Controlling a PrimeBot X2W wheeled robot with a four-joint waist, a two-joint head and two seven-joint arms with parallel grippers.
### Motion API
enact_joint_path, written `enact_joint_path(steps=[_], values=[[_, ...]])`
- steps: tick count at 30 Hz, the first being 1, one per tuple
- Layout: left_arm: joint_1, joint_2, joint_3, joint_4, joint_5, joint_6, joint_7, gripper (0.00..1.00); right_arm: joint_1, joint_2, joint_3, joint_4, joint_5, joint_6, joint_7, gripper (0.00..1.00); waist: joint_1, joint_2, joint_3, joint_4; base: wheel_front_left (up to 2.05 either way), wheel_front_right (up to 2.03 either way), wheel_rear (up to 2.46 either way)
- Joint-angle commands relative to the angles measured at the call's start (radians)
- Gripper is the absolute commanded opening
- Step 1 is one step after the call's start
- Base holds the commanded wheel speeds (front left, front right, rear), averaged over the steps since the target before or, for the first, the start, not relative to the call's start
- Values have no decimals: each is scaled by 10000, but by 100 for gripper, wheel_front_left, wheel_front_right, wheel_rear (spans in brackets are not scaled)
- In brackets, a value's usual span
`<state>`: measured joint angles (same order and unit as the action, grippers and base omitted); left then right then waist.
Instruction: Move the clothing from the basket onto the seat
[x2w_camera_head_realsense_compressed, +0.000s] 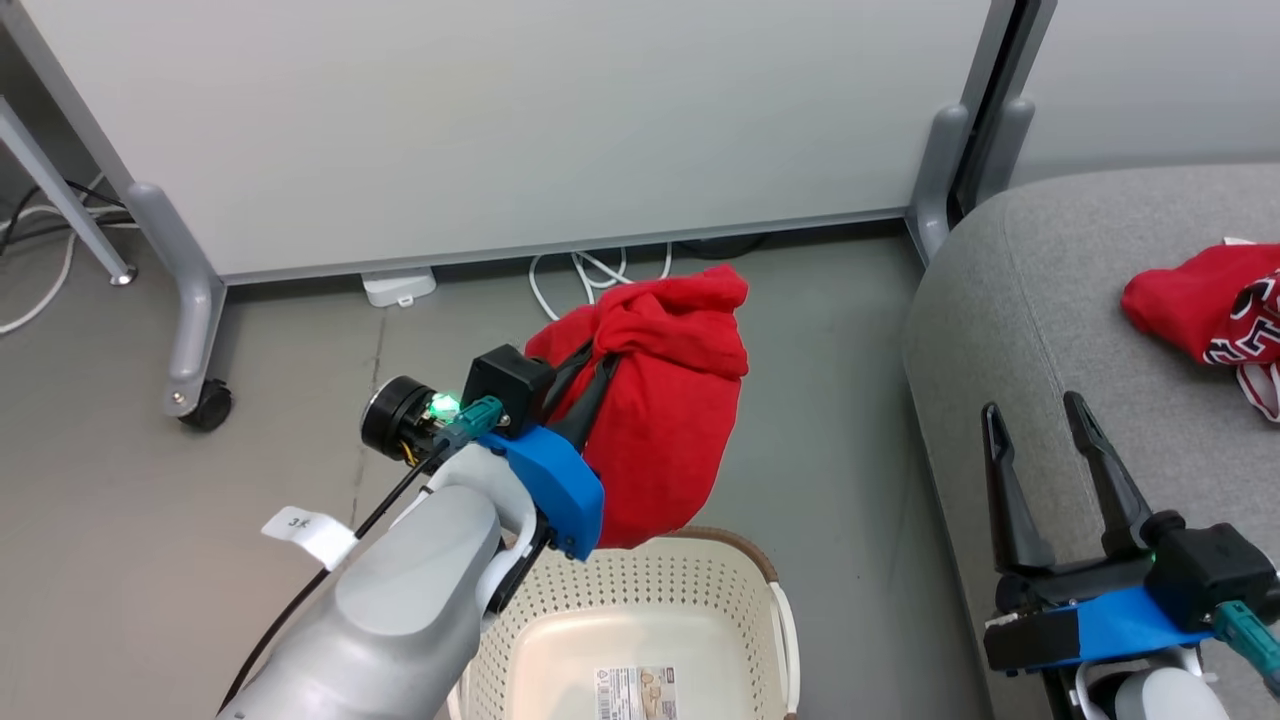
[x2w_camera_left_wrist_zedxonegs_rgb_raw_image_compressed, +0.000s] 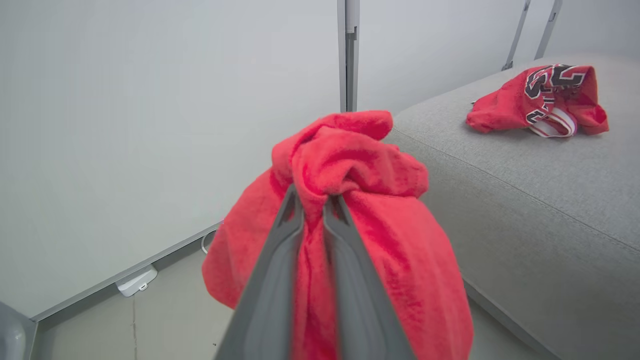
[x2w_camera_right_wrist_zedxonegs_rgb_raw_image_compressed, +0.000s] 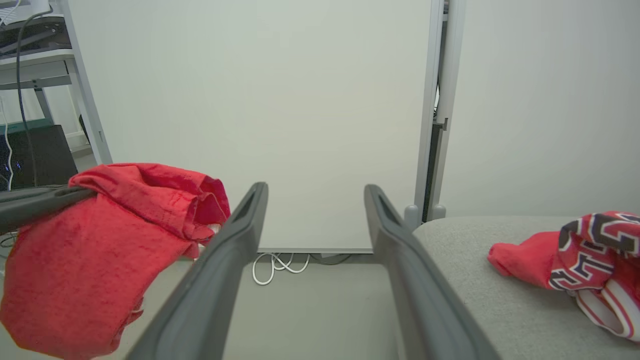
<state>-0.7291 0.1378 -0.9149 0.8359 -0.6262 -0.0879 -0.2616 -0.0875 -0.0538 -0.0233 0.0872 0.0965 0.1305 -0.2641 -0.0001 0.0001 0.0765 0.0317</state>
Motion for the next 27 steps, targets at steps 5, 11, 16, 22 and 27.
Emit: enact_joint_path(steps=[5, 11, 16, 22, 27], values=[[506, 94, 609, -779, 271, 91, -45, 0, 371, 33, 35, 182, 103, 5, -4, 100, 1, -1, -383, 115, 0, 0, 0], [1064, 107, 1204, -1613, 377, 129, -45, 0, 588, 38, 97, 319, 244, 5, -4, 100, 1, -1, -649, 210, 0, 0, 0], [1427, 96, 1539, -2299, 444, 179, -47, 0, 621, 40, 191, 381, 367, 5, -4, 100, 1, -1, -706, 290, 0, 0, 0], [1595, 173, 1698, -2807, 583, 209, -47, 0, 626, 39, 298, 381, 406, 5, -4, 100, 1, -1, -623, 392, 0, 0, 0], [1591, 256, 1774, -2953, 652, 242, -46, 0, 564, 39, 352, 382, 451, 5, -4, 100, 1, -1, -523, 424, 0, 0, 0]])
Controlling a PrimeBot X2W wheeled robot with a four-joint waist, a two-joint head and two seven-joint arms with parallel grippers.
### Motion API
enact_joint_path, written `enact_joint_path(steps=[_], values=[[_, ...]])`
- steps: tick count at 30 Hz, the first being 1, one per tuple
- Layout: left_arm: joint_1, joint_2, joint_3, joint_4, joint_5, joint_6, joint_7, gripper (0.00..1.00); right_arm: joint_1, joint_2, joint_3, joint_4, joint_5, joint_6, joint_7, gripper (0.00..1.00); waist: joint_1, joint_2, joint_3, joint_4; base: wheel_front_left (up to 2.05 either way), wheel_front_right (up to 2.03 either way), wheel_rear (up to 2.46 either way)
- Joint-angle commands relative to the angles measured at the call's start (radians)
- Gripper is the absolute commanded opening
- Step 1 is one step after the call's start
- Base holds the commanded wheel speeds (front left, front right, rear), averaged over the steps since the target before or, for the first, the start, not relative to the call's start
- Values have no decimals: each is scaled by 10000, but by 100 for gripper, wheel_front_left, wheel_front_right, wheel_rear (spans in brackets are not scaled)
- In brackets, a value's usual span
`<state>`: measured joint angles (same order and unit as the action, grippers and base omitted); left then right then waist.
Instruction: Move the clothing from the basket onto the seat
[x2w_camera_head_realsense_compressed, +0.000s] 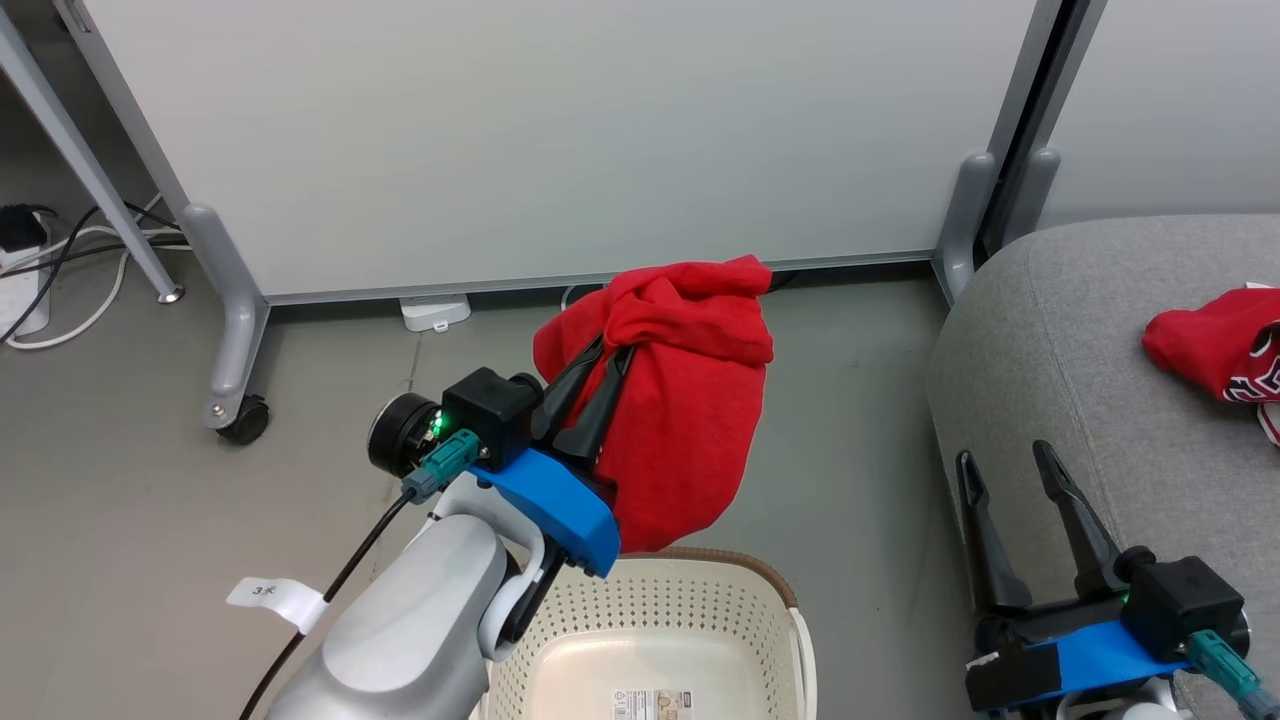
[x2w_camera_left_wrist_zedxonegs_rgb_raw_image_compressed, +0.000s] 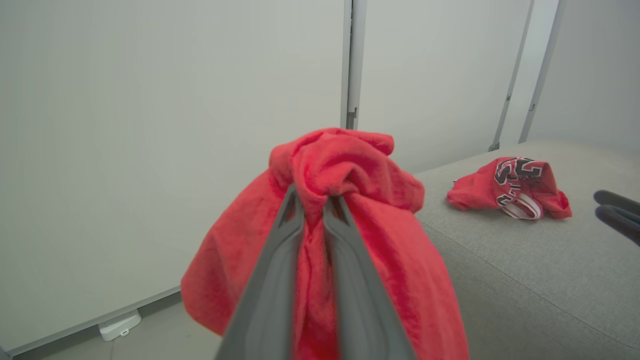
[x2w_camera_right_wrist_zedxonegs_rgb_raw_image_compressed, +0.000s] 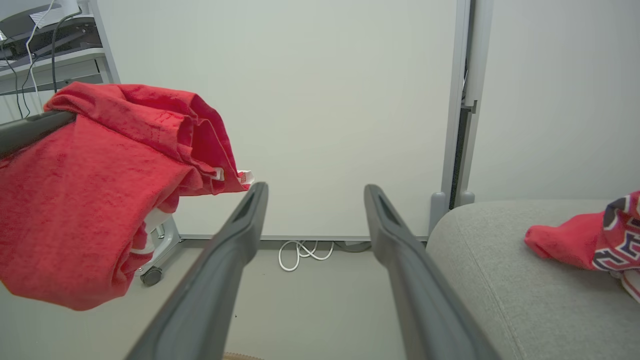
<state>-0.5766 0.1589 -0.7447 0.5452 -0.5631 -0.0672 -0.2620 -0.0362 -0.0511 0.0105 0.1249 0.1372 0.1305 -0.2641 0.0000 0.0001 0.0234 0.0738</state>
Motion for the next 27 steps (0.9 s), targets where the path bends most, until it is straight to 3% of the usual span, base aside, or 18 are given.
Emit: enact_joint_path(steps=[1, 5, 13, 27], values=[[59, 53, 72, -63, 42, 38, -42, 0, 33, 12, 73, 34, 83, 5, -4, 100, 0, -1, 31, 11, 0, 0, 0], [-37, 36, 47, -102, 107, 28, -44, 0, -94, 12, 593, 146, 72, 5, -4, 100, 0, -1, 121, 45, 0, 0, 0], [-407, -125, -58, -125, 242, -38, -42, 0, -704, -314, 2642, 870, 714, 5, -4, 100, 0, -1, 350, 261, 0, 0, 0], [-1101, -607, -393, -185, 513, -209, -44, 0, -2843, -676, 4712, 2688, 2876, 5, -4, 100, 0, -1, 922, 933, 0, 0, 0]])
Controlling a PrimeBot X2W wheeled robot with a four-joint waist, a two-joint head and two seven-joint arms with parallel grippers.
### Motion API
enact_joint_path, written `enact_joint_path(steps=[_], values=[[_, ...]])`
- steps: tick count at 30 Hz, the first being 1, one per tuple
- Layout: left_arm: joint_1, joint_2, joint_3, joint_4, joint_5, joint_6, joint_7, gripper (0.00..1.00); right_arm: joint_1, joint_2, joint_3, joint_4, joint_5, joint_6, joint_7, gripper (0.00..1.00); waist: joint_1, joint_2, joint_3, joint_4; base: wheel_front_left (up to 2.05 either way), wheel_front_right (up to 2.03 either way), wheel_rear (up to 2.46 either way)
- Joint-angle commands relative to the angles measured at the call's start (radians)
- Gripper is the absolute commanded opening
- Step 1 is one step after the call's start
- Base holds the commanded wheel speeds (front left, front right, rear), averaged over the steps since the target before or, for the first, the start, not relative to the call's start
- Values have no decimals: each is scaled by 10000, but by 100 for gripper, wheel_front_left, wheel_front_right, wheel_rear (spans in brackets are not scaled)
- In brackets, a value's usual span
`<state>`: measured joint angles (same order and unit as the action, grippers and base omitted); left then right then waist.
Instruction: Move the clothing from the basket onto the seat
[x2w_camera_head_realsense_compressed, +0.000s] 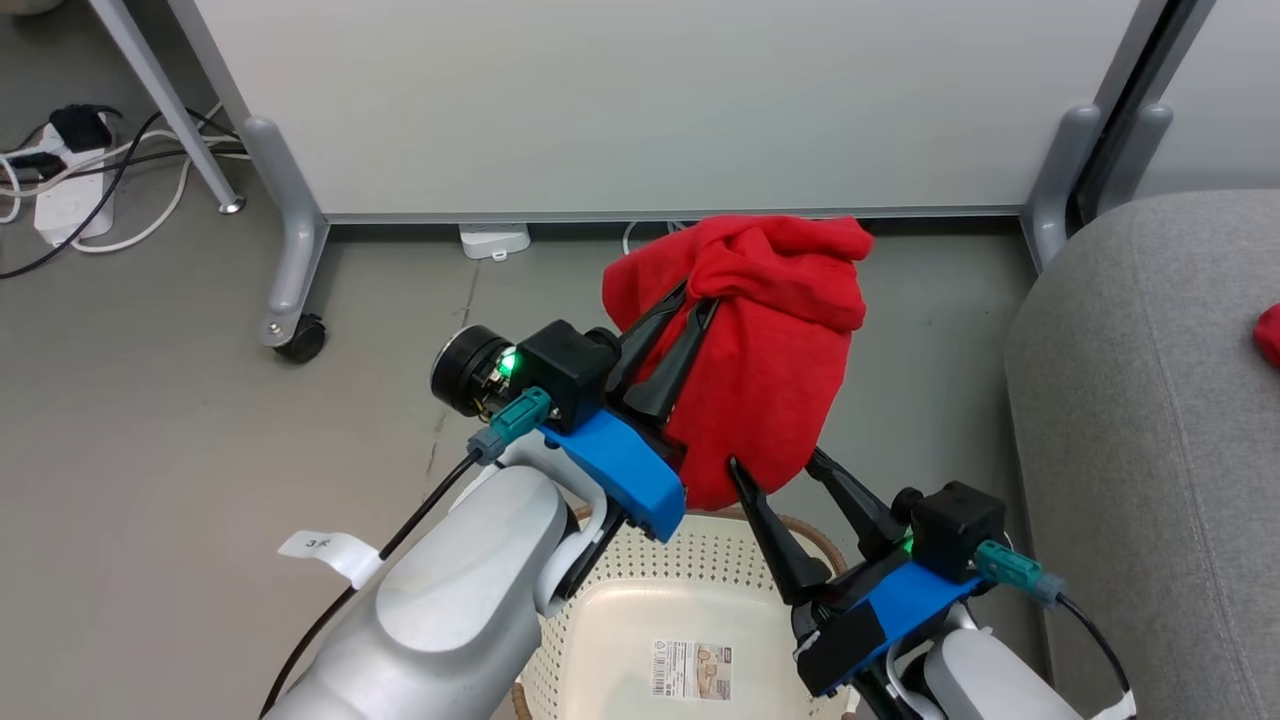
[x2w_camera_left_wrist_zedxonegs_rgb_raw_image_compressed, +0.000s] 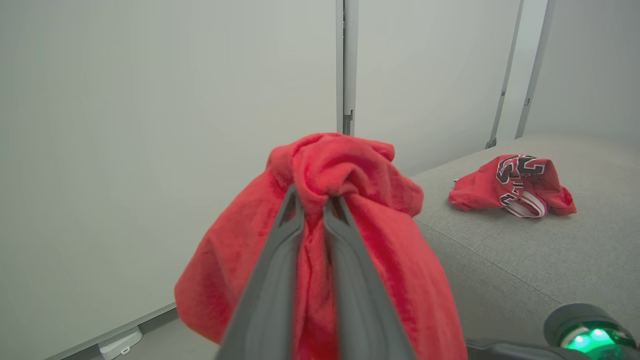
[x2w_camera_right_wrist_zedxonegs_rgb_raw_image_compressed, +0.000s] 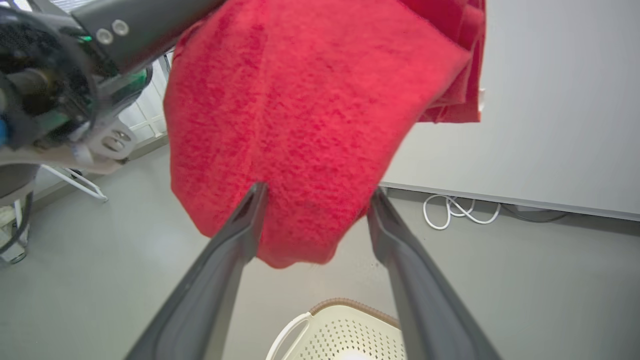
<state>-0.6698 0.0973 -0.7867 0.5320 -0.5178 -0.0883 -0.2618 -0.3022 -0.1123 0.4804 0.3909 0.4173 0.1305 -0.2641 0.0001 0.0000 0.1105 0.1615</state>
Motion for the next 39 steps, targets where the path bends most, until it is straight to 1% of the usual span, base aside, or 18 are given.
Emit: enact_joint_path(steps=[1, 4, 9, 10, 11, 18, 39], values=[[-176, -23, 3, -66, 78, -16, -44, 0, -319, -92, 92, 61, 266, 5, -4, 100, -1, 0, 83, 88, 0, 0, 0], [-205, -110, -43, -87, 98, -55, -46, 0, -615, -201, 392, 20, 660, 5, -4, 100, -1, 0, 153, 147, 0, 0, 0], [-204, -174, -27, -70, 163, -86, -44, 0, -795, -260, 457, -209, 976, 5, -4, 100, -1, 0, 193, 167, 0, 0, 0], [-193, -181, -5, -55, 176, -93, -46, 0, -807, -289, 483, -250, 982, 5, -4, 21, -1, 0, 195, 163, 0, 0, 0], [-180, -186, 13, -38, 177, -93, -44, 0, -816, -322, 508, -274, 921, 5, -4, 0, -1, 0, 189, 155, 0, 0, 0], [-109, -210, 131, 50, 242, -143, -44, 0, -595, -371, 620, -537, 952, 5, -4, 0, -1, 0, 145, 87, 0, 0, 0], [102, -258, 301, 236, 426, -284, -45, 0, -431, -368, 631, -704, 789, 5, -4, 0, -1, 0, -99, 45, 0, 0, 0]])
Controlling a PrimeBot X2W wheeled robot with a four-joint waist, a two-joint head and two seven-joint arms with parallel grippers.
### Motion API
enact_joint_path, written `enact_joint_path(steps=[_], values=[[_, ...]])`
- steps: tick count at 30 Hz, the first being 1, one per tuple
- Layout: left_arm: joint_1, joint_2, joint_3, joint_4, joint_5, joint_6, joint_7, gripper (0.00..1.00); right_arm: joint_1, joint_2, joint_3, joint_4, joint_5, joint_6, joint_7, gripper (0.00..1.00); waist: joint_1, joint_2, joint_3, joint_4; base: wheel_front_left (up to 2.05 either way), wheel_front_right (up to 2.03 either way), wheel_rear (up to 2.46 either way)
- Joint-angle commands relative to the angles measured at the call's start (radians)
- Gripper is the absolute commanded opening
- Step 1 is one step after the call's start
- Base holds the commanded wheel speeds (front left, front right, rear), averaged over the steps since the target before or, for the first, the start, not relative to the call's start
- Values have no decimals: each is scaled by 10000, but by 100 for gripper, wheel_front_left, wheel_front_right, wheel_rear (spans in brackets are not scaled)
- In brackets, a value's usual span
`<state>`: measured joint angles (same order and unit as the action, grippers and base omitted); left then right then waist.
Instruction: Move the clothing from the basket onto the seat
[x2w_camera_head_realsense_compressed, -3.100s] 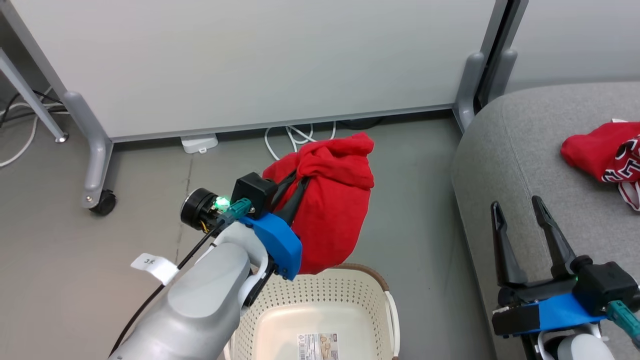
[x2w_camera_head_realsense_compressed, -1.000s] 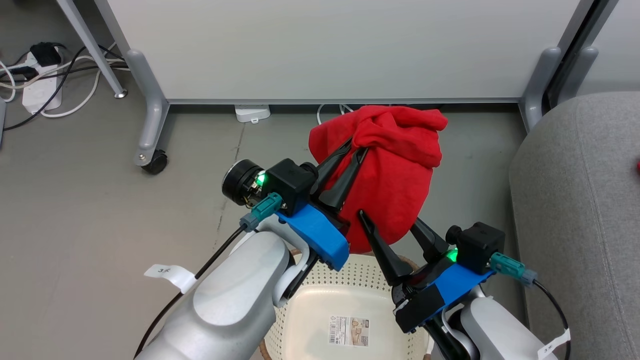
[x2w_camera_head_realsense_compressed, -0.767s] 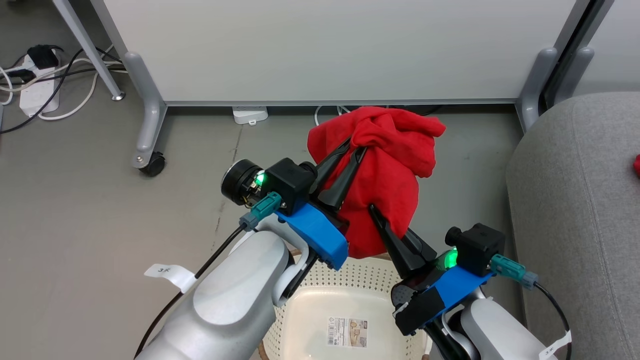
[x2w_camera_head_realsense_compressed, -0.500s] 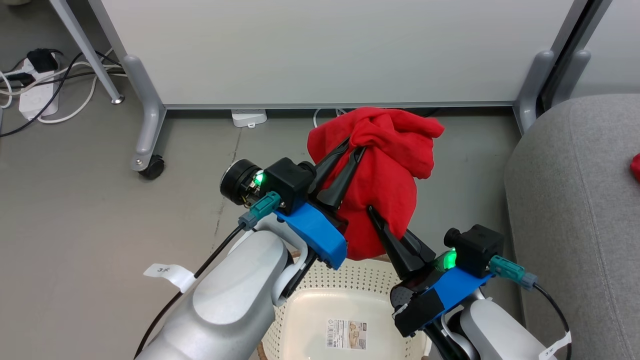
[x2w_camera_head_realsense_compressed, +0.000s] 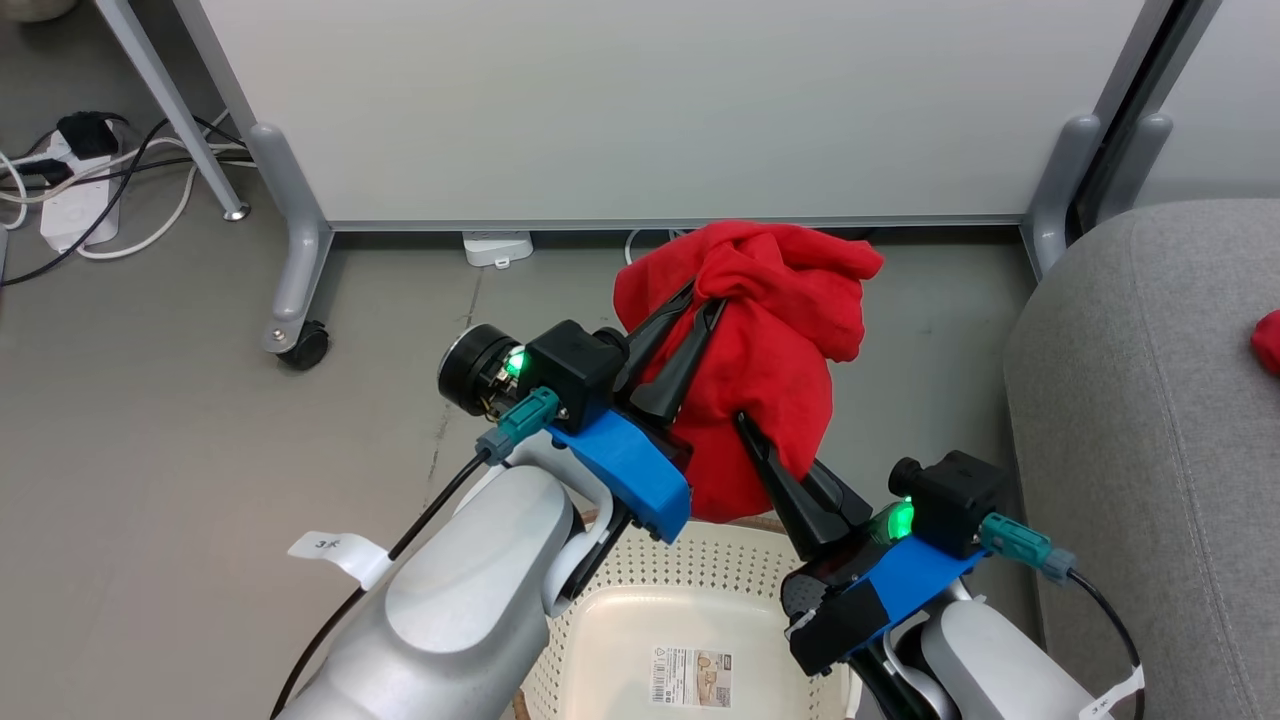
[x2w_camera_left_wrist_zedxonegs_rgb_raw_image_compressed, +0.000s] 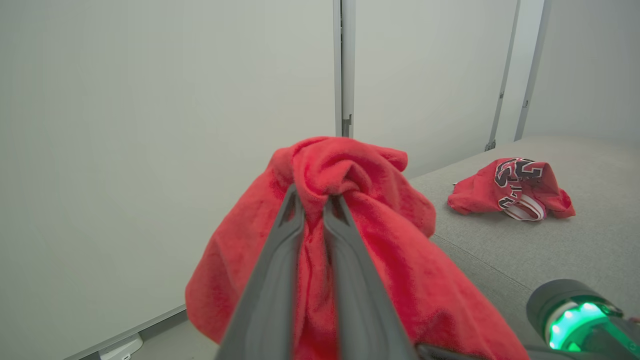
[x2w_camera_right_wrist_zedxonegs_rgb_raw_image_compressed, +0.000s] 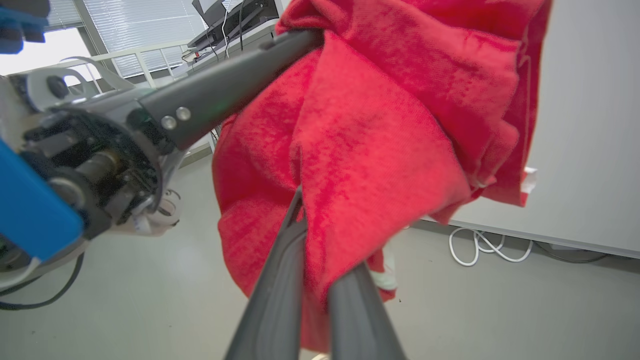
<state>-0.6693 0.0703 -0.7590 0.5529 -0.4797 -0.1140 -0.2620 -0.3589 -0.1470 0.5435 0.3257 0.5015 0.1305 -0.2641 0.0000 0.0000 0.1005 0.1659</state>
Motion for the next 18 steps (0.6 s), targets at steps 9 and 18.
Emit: enact_joint_path(steps=[9, 18], values=[[96, -17, 130, 68, 73, -28, -43, 100, 124, -66, 60, -94, -126, 5, -4, 0, 0, 0, -1, -7, 0, 0, 0], [35, -46, 225, 87, 208, -2, -37, 100, 106, -99, 121, -172, -200, 5, -5, 0, 0, 0, 17, -19, 0, 0, 0]])
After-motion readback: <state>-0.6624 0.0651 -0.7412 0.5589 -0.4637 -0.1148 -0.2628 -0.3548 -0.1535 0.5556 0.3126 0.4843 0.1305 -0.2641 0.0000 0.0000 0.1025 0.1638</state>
